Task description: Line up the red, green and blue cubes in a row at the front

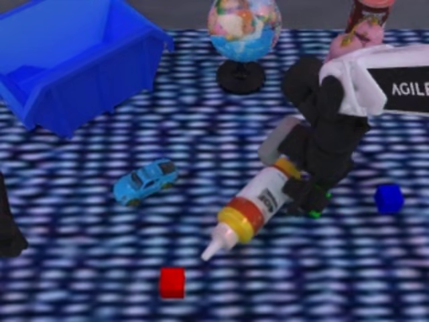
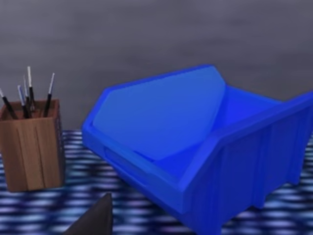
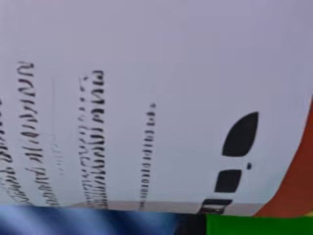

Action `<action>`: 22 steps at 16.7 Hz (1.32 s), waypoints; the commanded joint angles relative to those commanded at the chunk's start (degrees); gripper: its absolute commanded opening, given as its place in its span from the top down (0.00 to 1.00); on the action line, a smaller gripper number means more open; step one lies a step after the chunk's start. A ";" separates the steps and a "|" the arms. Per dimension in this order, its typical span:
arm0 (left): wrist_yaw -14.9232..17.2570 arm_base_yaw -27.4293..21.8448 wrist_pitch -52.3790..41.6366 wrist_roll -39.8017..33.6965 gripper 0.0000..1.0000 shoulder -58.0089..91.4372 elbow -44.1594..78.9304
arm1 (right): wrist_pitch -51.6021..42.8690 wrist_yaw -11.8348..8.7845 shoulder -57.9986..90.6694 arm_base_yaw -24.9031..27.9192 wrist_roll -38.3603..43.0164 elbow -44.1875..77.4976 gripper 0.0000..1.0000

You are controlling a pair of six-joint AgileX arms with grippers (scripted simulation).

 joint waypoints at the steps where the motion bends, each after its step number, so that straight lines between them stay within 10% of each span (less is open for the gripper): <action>1: 0.00 0.00 0.00 0.00 0.00 0.00 0.00 | -1.38 -0.04 -0.47 0.11 -0.07 0.92 1.00; 13: 0.00 0.00 0.00 0.00 0.00 0.00 0.00 | -12.86 -0.05 -5.08 0.99 -0.40 7.52 1.00; 22: 0.00 0.00 0.00 0.00 0.00 0.00 0.00 | -15.19 -0.09 -8.72 23.88 -8.58 6.24 1.00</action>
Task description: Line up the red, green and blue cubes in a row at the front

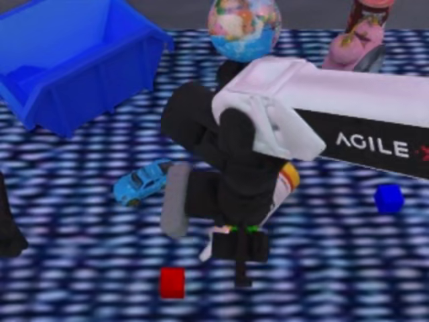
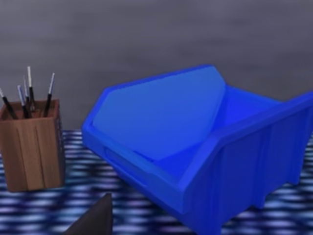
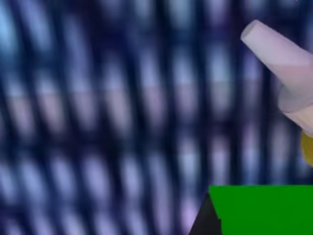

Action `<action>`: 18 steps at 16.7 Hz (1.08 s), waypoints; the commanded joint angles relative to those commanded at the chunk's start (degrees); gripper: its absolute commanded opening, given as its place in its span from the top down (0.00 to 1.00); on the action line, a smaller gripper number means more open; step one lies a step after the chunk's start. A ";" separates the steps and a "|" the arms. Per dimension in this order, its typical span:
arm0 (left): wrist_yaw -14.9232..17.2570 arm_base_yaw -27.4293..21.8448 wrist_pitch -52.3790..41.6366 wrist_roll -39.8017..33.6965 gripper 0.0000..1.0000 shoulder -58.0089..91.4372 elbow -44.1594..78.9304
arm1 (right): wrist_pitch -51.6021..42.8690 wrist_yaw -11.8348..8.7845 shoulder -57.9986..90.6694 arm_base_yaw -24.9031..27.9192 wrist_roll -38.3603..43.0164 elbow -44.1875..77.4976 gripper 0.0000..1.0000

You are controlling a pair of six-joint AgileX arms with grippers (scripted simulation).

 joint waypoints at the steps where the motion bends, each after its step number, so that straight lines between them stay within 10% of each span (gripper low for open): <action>1: 0.00 0.00 0.00 0.00 0.00 0.00 0.00 | -0.14 0.01 -0.41 1.52 -0.67 -0.20 1.00; 18: 0.00 0.00 0.00 0.00 0.00 0.00 0.00 | 14.23 0.05 3.88 2.81 -1.13 -10.21 1.00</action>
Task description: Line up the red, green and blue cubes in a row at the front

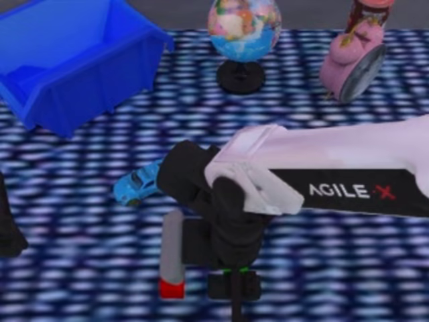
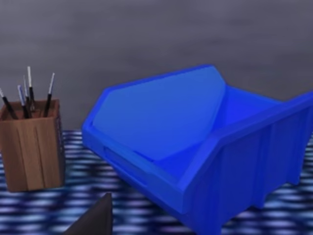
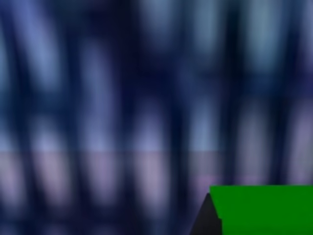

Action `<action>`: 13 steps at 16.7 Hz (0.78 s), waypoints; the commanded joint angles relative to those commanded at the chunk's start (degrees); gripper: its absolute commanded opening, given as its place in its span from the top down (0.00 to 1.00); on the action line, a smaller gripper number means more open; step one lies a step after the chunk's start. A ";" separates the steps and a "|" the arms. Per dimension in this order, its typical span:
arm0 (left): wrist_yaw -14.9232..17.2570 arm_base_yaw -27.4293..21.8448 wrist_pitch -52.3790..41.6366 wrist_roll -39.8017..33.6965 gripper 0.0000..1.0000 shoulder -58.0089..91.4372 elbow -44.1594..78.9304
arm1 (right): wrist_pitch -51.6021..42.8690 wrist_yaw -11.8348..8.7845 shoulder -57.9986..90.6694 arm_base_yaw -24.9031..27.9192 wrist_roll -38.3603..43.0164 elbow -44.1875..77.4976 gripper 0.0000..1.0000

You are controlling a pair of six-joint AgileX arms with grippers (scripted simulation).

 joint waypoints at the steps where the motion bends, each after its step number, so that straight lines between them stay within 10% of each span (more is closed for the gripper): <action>1: 0.00 0.00 0.00 0.00 0.00 0.00 0.00 | 0.00 0.00 0.00 0.00 0.00 0.00 1.00; 13: 0.00 0.00 0.00 0.00 0.00 0.00 0.00 | 0.00 0.00 0.00 0.00 0.00 0.00 0.17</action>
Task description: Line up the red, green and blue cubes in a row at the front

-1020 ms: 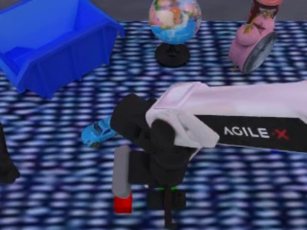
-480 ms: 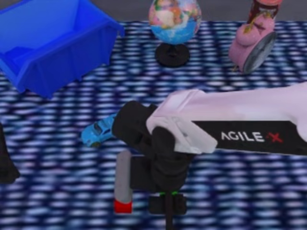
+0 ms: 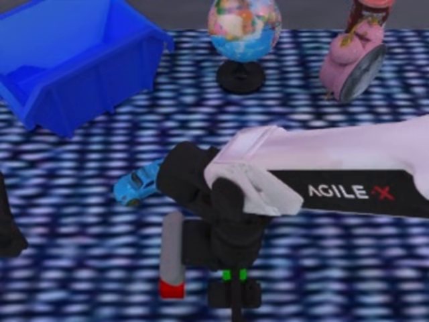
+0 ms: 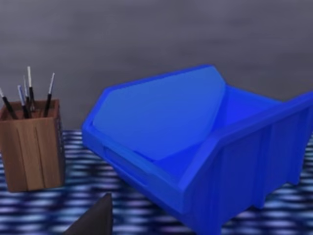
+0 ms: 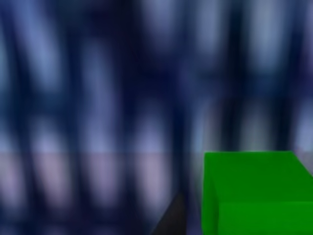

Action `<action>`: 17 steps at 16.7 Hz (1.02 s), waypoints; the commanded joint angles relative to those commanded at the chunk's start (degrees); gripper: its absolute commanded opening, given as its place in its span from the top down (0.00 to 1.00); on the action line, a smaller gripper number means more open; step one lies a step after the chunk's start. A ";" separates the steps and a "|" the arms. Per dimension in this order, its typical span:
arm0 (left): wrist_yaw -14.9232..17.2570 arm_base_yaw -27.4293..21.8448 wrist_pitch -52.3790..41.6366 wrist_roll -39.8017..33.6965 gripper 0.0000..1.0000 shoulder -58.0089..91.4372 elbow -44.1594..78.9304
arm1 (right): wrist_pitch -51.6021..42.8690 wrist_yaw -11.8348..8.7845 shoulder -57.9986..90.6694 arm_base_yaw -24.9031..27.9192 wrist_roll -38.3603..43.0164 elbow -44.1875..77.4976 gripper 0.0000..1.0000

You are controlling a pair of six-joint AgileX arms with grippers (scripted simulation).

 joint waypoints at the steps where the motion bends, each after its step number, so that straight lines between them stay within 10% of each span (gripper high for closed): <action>1: 0.00 0.00 0.00 0.00 0.00 0.00 0.00 | 0.00 0.00 0.00 0.00 0.00 0.00 0.10; 17: 0.00 0.00 0.00 0.00 0.00 0.00 0.00 | -8.09 -0.10 -2.90 0.19 -0.27 5.14 0.00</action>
